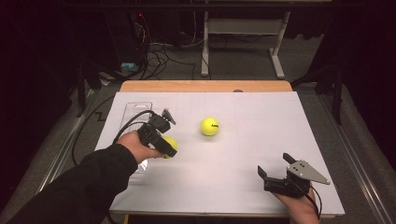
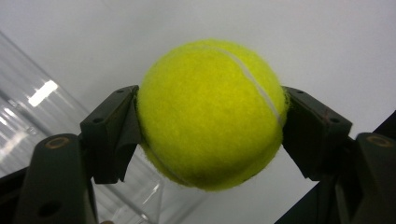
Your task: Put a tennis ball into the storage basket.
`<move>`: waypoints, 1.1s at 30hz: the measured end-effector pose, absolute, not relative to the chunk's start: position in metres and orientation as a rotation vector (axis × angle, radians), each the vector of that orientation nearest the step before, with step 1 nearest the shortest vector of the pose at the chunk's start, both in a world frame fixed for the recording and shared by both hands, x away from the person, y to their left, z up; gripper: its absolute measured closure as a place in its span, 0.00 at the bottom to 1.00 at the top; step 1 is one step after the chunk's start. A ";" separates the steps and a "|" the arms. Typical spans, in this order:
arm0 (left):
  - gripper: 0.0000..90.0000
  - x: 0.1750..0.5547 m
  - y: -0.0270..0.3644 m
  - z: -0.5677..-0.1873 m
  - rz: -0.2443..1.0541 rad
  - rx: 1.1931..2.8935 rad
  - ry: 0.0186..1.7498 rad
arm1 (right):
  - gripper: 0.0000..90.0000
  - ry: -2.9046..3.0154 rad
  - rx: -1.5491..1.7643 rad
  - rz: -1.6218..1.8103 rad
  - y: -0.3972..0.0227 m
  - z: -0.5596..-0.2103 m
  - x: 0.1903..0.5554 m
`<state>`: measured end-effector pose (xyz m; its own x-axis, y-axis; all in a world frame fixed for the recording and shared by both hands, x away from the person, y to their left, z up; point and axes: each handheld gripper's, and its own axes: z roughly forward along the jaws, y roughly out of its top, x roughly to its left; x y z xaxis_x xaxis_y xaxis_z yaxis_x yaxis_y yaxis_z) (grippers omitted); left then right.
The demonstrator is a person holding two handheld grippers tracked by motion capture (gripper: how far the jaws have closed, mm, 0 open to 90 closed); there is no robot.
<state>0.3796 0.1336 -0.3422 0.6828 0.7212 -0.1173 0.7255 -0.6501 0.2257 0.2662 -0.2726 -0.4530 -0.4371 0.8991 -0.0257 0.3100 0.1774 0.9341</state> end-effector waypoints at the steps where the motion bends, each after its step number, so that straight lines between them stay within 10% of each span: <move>1: 0.29 0.382 0.137 -0.340 -0.036 2.633 1.168 | 0.00 1.855 1.138 1.255 -0.272 -0.453 0.266; 33: 0.29 0.434 0.238 -0.327 0.009 2.507 1.527 | 0.00 1.859 1.143 1.248 -0.273 -0.454 0.266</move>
<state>0.4345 0.2376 -0.3267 0.4645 0.8797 -0.1014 0.8785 -0.4433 0.1779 0.2663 -0.2731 -0.4536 -0.4354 0.8999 -0.0255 0.3167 0.1797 0.9313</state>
